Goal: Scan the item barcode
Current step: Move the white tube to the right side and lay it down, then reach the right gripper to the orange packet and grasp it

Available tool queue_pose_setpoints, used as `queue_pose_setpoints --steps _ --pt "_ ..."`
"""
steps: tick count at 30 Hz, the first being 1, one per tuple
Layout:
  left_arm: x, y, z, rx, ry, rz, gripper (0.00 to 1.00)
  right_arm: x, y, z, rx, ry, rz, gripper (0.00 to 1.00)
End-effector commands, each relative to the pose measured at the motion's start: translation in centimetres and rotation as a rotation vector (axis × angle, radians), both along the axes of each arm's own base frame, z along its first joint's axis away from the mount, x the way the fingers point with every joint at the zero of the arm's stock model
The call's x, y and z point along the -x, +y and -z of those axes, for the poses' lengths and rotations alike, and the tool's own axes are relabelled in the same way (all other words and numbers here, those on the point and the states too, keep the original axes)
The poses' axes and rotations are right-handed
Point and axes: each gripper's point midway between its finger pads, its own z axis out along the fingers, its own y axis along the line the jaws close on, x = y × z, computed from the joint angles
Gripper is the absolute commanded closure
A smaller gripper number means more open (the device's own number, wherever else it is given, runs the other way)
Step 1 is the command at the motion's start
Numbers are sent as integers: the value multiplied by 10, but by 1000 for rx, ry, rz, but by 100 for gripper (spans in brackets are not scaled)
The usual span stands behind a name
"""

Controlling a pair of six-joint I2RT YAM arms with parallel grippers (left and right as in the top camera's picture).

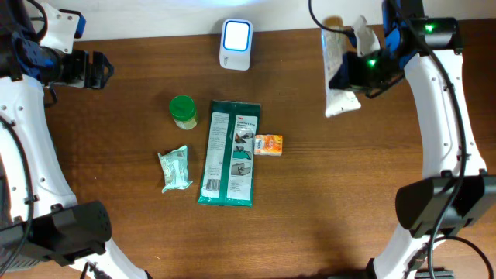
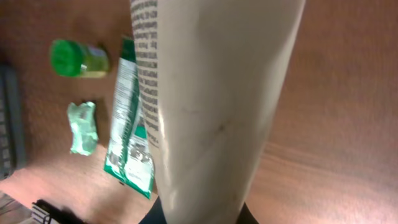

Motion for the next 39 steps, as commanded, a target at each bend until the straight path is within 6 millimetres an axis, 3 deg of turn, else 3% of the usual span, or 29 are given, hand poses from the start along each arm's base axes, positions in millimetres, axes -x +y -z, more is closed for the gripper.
queue_pose_setpoints --steps 1,4,6,9,10,11,13,17,22,24,28,31,33,39 --pt "-1 -1 5 5 9 21 1 11 -11 50 -38 100 -7 96" --pt "-1 -1 5 5 9 20 1 24 -30 123 -28 187 42 96" --pt "-1 -1 5 5 9 20 1 36 -47 158 -30 226 90 96" --pt "-1 -1 5 5 9 20 1 53 -74 191 -44 260 170 96" --pt "-1 -1 5 5 9 21 1 55 -80 194 -47 266 187 85" --pt "-1 -1 5 5 9 21 1 57 -85 194 -48 269 201 62" --pt "-1 -1 5 5 9 20 1 56 -94 194 -41 266 222 46" --pt "-1 -1 5 5 9 21 0 53 -94 179 -46 273 219 42" --pt "-1 -1 5 5 9 20 1 40 -67 108 -133 227 101 45" --pt "-1 -1 5 5 9 21 1 36 -49 96 -125 211 52 45" --pt "-1 -1 5 5 9 21 0 35 9 102 -40 188 -105 48" --pt "-1 -1 5 5 9 20 1 27 39 110 31 165 -107 59" --pt "-1 -1 5 5 9 21 1 21 69 114 17 143 -82 68" --pt "-1 -1 5 5 9 20 1 3 111 155 76 85 171 68"
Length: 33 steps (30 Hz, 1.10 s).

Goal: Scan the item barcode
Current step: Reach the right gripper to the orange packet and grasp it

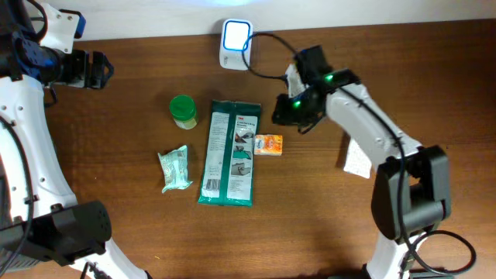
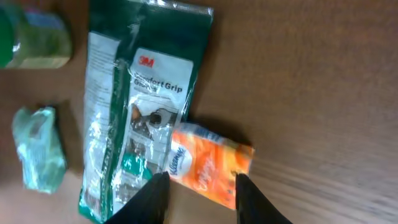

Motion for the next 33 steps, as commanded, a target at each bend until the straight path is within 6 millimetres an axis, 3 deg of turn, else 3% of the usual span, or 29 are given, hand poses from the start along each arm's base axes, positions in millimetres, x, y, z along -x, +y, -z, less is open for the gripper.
queue_pose_setpoints --steps 1,4,6,8,13,17,21,26,30,33 --pt "-2 -1 5 5 8 20 1 -10 3 13 45 -41 175 69" --pt "-2 -1 5 4 7 21 1 -21 14 24 32 -81 223 75" --pt "-1 -1 5 4 7 21 1 -25 26 39 16 -78 241 88" --pt "-2 -1 5 4 7 20 1 -25 34 49 14 -71 237 95" --pt "-2 -1 5 4 7 21 1 -23 51 73 24 -62 204 96" --pt "-1 -1 5 4 7 21 1 -5 59 87 21 17 168 96" --pt "-2 -1 5 5 8 20 1 26 75 82 -67 138 37 96" --pt "-2 -1 5 4 7 21 0 60 58 73 32 263 -87 96" --pt "-2 -1 5 5 7 20 1 85 17 81 240 351 -76 96" --pt "-1 -1 5 4 7 21 1 81 -14 83 339 357 -30 96"
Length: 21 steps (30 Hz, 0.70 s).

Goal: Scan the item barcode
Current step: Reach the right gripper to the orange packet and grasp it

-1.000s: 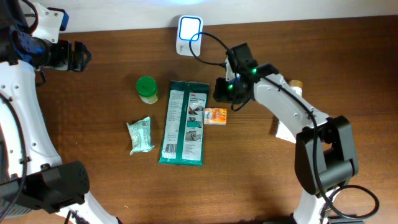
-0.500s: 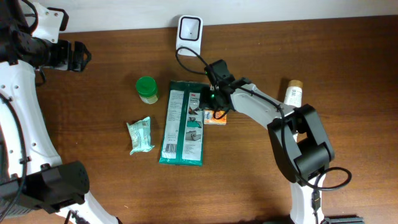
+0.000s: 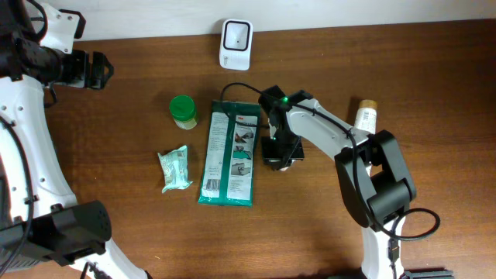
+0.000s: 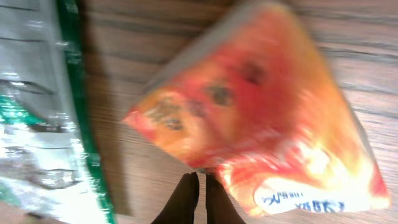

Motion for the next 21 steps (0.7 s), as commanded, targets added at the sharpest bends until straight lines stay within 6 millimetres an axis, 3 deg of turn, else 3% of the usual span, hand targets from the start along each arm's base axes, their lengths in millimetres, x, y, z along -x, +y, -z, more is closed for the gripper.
queue_pose_setpoints --steps 1,4,5,6,8,11,16,21 --pt "-1 -1 5 5 9 21 1 -16 -28 -1 51 -40 -38 96" --pt "-1 -1 5 5 9 20 1 -28 -21 -30 -98 -61 -133 95" --pt "-1 -1 5 5 8 21 0 -38 -21 -51 -137 -104 -174 95" --pt "-1 -1 5 5 8 21 1 -47 -26 -69 -149 -145 -208 91" --pt "-1 -1 5 5 9 21 1 -56 -35 -83 -164 -183 -275 88" --pt "-1 -1 5 5 8 21 1 -38 -23 -75 -218 -124 -323 96" --pt "-1 -1 5 5 8 21 1 5 4 -25 -197 -74 -529 96" --pt "-1 -1 5 5 9 20 1 -3 1 2 -116 -149 -607 96"
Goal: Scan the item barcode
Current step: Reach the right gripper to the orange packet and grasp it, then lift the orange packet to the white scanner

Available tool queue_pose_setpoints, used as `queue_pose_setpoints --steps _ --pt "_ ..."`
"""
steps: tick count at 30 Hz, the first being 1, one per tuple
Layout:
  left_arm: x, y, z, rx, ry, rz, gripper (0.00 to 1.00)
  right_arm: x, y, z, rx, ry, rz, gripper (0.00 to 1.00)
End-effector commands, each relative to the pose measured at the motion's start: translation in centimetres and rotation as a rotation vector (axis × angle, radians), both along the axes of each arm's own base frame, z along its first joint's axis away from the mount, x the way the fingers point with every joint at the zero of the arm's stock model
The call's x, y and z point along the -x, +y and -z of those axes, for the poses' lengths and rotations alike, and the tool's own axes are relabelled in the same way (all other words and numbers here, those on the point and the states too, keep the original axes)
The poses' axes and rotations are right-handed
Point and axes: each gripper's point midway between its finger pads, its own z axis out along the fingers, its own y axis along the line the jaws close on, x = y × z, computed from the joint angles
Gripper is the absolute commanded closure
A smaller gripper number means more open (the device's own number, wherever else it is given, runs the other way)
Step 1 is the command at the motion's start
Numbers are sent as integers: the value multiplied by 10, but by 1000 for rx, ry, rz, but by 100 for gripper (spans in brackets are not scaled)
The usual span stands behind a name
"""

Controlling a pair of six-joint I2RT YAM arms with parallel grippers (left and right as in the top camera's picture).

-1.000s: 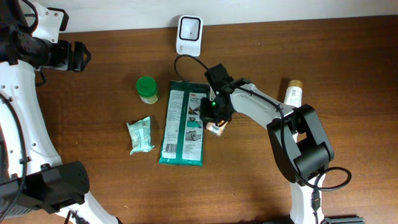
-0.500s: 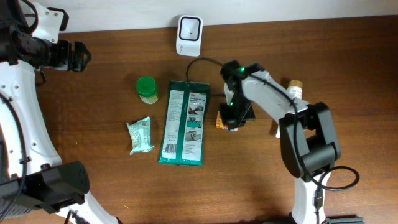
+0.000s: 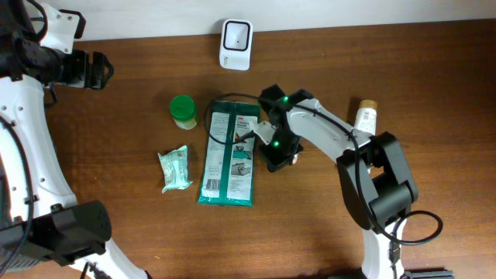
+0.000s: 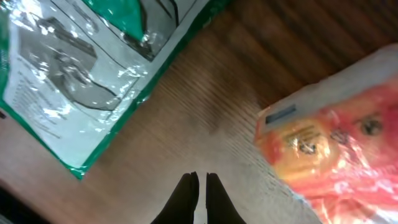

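Note:
An orange packet (image 4: 336, 140) lies on the wood table, to the right of my right gripper's tips in the right wrist view. My right gripper (image 4: 199, 185) is shut with nothing between its fingers and points down at bare wood between the packet and a green 3M package (image 4: 87, 62). In the overhead view the right gripper (image 3: 276, 149) covers most of the packet. The white scanner (image 3: 235, 34) stands at the table's back edge. My left gripper (image 3: 96, 68) hangs at the far left, its jaws unclear.
A green-capped bottle (image 3: 184, 111) and a small pale green packet (image 3: 174, 168) lie left of the green package (image 3: 229, 153). A white tube with a tan cap (image 3: 365, 118) rests to the right of the right arm. A black cable loops over the green package.
My right gripper, still shut, has turned and shifted a little left. The orange packet filled the wrist view straight ahead; now it lies off to the right, with the green package at upper left.
My right gripper held the white tube up at the back right, with the scanner lit. Then the tube lay on the table and the gripper was open above the orange packet. Later the fingers were shut at the packet, the scanner unlit, and now they point beside it.

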Motion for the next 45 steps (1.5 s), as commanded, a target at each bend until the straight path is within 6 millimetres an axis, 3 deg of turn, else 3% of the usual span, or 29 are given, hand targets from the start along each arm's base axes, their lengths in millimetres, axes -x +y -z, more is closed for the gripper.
queue_pose_setpoints --steps 1,5,7,9,10,11,12,14,16,18,22,27,35,42,44,45 --pt "-1 -1 5 4 7 21 1 -14 -11 13 46 -88 -31 96" --pt "-1 -1 4 4 7 21 1 -45 -17 18 56 -195 9 95" --pt "-1 -1 4 4 7 21 1 -67 -28 16 53 -232 146 95" --pt "-1 -1 5 5 7 20 1 -73 -28 10 -8 -218 194 94" --pt "-1 -1 5 4 8 21 1 -71 -18 1 -84 -187 183 88" --pt "-1 -1 4 4 7 21 1 -67 -3 -18 -207 -160 135 79" --pt "-1 -1 4 4 7 21 1 -73 0 -47 -263 -178 144 76" --pt "-1 -1 4 4 7 21 1 -88 -21 -87 -237 -223 248 69" --pt "-1 -1 5 4 8 21 1 -94 -55 -97 -176 -226 331 60" --pt "-1 -1 4 4 7 21 1 -85 -89 -77 -131 -137 412 54" --pt "-1 -1 4 4 7 21 1 -71 -111 -34 -99 -56 465 52" --pt "-1 -1 5 4 7 21 1 -57 -113 8 -83 13 474 53" --pt "-1 -1 4 4 7 21 1 -54 -109 24 -114 13 480 54" --pt "-1 -1 5 4 7 21 1 -45 -109 41 -115 9 483 78" --pt "-1 -1 5 4 8 21 1 -47 -109 41 -118 3 483 96" --pt "-1 -1 5 4 8 21 1 -47 -107 40 -129 4 483 96"
